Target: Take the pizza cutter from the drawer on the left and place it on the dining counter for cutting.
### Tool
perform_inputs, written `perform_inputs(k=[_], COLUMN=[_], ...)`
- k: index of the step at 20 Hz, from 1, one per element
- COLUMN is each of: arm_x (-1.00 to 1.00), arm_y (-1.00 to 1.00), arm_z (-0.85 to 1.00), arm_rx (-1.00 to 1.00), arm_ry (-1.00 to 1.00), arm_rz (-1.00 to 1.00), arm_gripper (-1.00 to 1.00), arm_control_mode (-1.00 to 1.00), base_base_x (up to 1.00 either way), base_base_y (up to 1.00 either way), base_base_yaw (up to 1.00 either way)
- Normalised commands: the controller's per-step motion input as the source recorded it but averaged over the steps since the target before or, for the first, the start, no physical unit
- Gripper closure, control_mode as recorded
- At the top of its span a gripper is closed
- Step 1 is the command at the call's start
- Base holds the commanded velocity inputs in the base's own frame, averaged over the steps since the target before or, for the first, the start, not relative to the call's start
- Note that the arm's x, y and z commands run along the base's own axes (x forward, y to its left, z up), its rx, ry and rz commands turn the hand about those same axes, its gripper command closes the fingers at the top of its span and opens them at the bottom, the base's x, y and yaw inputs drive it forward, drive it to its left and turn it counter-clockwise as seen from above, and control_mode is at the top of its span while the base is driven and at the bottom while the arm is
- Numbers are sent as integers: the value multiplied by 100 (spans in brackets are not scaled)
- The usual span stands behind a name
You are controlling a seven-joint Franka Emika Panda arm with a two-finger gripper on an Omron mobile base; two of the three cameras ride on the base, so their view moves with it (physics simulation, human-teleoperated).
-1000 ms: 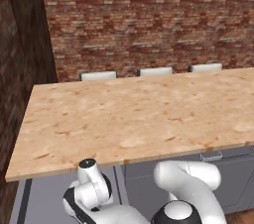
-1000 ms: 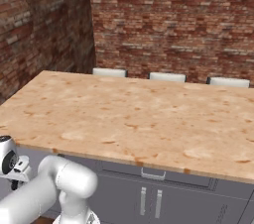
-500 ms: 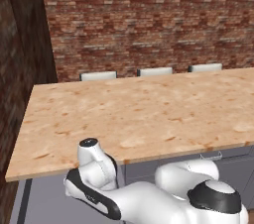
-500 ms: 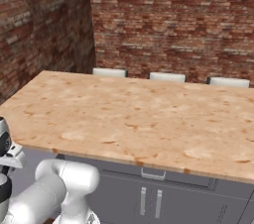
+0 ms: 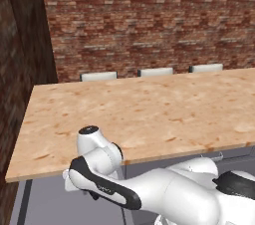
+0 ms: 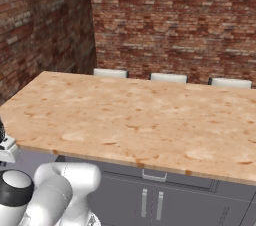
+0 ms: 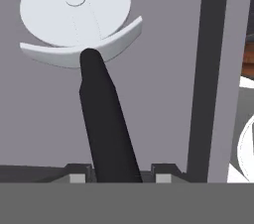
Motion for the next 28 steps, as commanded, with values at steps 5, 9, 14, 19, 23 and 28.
perform_inputs(k=[5, 9, 14, 19, 23, 28], arm_x=[-45, -61, -39, -2, 39, 42], arm_y=[11, 0, 0, -13, -57, -62], arm_z=[0, 63, 100, 100, 100, 74], arm_rx=[-1, 1, 1, 6, 15, 5], arm_ry=[0, 0, 0, 0, -4, -15], arm_rz=[0, 0, 0, 0, 0, 0], arm_gripper=[100, 100, 100, 100, 100, 100], arm_control_mode=[-100, -100, -100, -100, -100, -100], base_base_x=[0, 0, 0, 0, 0, 0], base_base_y=[0, 0, 0, 0, 0, 0], base_base_yaw=[0, 0, 0, 0, 0, 0])
